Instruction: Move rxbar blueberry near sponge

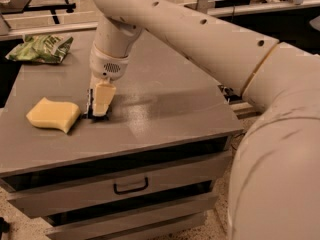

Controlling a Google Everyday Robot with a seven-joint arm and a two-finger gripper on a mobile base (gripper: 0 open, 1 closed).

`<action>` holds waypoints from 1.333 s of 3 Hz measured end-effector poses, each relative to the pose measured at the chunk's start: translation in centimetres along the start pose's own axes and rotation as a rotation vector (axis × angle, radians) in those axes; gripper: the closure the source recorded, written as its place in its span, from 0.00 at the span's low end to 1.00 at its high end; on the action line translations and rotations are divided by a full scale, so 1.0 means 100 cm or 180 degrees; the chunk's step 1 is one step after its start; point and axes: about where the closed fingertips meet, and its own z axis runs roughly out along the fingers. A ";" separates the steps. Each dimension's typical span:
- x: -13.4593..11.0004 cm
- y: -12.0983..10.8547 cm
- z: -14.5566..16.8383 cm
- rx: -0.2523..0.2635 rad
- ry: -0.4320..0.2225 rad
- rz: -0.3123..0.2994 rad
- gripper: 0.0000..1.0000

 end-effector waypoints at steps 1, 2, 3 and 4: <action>-0.002 -0.003 0.005 0.0002 0.0005 0.0018 0.14; -0.002 -0.006 0.000 0.0022 -0.0062 0.0043 0.00; 0.020 -0.012 -0.025 0.0129 -0.0187 0.0152 0.00; 0.070 -0.016 -0.058 0.0287 -0.0311 0.0262 0.00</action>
Offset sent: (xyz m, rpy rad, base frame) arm 0.0102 -0.0027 0.0143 0.0557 0.0061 -0.0303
